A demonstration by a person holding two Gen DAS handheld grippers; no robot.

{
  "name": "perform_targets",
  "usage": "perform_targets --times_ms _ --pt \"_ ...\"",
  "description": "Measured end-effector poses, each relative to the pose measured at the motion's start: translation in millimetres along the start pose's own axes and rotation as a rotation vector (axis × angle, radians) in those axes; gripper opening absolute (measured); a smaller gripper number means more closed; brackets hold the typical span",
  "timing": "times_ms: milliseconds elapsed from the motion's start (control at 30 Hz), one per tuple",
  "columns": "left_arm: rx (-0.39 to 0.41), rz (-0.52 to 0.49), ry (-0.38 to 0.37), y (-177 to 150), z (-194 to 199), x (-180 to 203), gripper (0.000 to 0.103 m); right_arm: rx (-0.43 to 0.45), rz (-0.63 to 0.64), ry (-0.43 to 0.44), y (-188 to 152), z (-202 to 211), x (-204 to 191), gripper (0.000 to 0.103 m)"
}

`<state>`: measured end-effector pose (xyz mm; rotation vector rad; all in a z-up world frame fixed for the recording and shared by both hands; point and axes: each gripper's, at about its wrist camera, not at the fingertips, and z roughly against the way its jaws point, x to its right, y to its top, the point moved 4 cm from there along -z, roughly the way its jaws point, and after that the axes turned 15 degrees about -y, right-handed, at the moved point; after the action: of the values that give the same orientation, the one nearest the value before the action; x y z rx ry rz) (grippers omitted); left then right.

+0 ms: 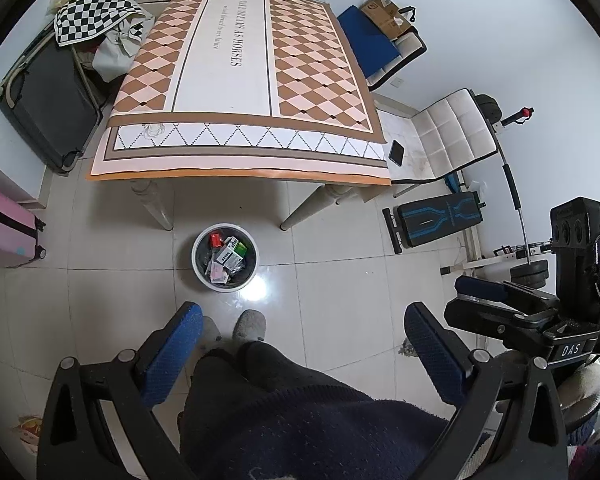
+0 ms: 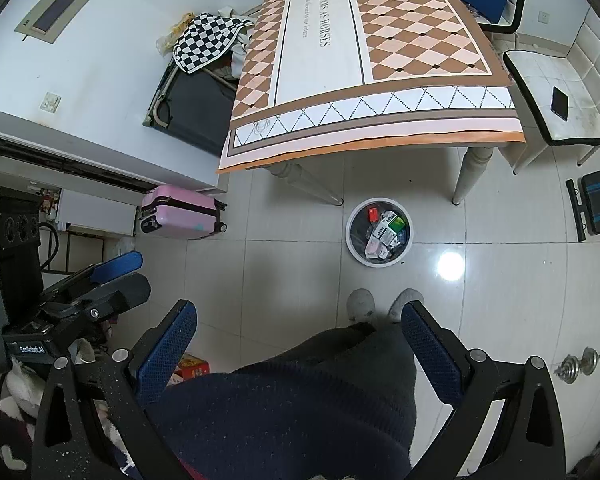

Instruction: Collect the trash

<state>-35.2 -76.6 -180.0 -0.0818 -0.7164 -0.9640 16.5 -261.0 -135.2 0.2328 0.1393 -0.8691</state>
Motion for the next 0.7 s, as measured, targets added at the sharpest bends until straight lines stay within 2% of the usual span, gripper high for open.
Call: perform_targets --times_ms 700 --pt "0.001 0.005 -0.008 -5.0 -1.9 -1.9 0.103 -0.015 0.021 -0.002 2.6 0.9 -3.2 0.103"
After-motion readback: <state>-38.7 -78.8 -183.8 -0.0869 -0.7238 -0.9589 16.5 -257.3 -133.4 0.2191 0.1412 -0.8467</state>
